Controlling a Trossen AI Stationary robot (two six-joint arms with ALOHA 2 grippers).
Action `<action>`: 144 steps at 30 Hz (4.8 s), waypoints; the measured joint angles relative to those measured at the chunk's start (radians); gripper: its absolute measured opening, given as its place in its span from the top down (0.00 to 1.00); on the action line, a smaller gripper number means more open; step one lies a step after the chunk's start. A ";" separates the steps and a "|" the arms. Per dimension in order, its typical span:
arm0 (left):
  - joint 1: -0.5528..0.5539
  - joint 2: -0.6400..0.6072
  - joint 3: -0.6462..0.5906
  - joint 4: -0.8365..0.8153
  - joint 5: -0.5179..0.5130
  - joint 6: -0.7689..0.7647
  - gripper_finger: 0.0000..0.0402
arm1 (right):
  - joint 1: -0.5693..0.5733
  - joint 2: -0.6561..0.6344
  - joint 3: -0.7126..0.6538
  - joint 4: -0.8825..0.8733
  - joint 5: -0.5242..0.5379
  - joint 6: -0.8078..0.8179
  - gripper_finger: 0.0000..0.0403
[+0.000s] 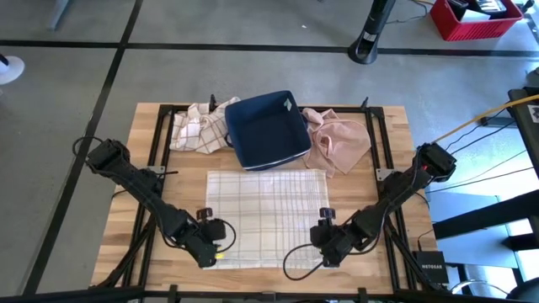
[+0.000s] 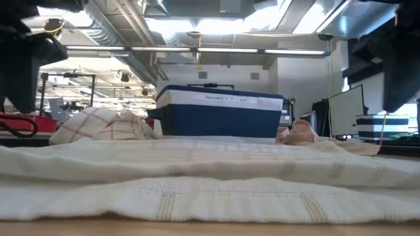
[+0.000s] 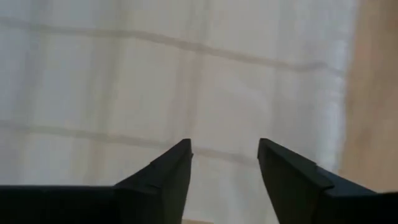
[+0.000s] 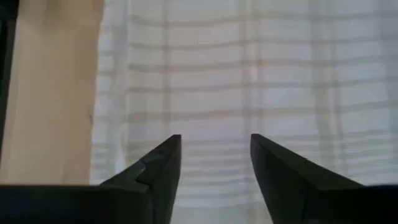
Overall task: Fold towel
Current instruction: Fold the white with gray pattern towel on the table
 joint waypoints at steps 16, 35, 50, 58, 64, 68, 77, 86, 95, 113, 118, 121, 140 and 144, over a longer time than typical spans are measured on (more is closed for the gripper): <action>-0.142 0.141 0.102 0.131 0.046 -0.018 0.55 | 0.159 0.023 0.000 0.178 0.007 0.046 0.41; -0.138 0.294 0.221 -0.069 0.064 -0.057 0.58 | 0.195 0.096 0.000 0.159 0.078 0.162 0.41; -0.136 0.289 0.230 -0.134 -0.023 -0.079 0.58 | 0.195 0.099 0.000 0.094 0.075 0.201 0.41; -0.136 0.290 0.230 -0.149 -0.035 -0.075 0.58 | 0.195 0.134 0.000 0.089 0.087 0.152 0.41; -0.130 0.290 0.230 -0.148 -0.055 -0.061 0.58 | 0.195 0.180 0.000 0.048 0.136 0.146 0.46; -0.130 0.290 0.230 -0.148 -0.055 -0.061 0.58 | 0.195 0.180 0.000 0.016 0.140 0.143 0.59; -0.130 0.290 0.230 -0.148 -0.063 -0.048 0.73 | 0.195 0.180 0.000 0.012 0.113 0.115 0.95; -0.130 0.290 0.230 -0.148 -0.063 -0.056 0.98 | 0.194 0.177 0.101 -0.087 0.129 0.145 0.98; -0.130 0.193 0.368 -0.424 -0.192 -0.060 0.99 | 0.194 0.173 0.371 -0.556 0.319 0.140 0.99; 0.079 -0.226 0.515 -0.884 -0.713 0.067 1.00 | -0.138 -0.241 0.459 -0.919 0.671 0.087 0.99; 0.104 -0.283 0.515 -0.873 -0.715 0.124 1.00 | -0.199 -0.310 0.459 -0.886 0.671 -0.014 1.00; 0.094 -0.298 0.514 -0.841 -0.715 0.148 1.00 | -0.200 -0.329 0.459 -0.848 0.668 -0.051 1.00; -0.016 -0.303 0.554 -0.791 -0.640 0.117 0.99 | -0.198 -0.317 0.564 -0.838 0.445 -0.051 1.00; -0.018 -0.302 0.522 -0.798 -0.575 0.057 0.99 | -0.195 -0.284 0.564 -0.844 0.351 -0.024 1.00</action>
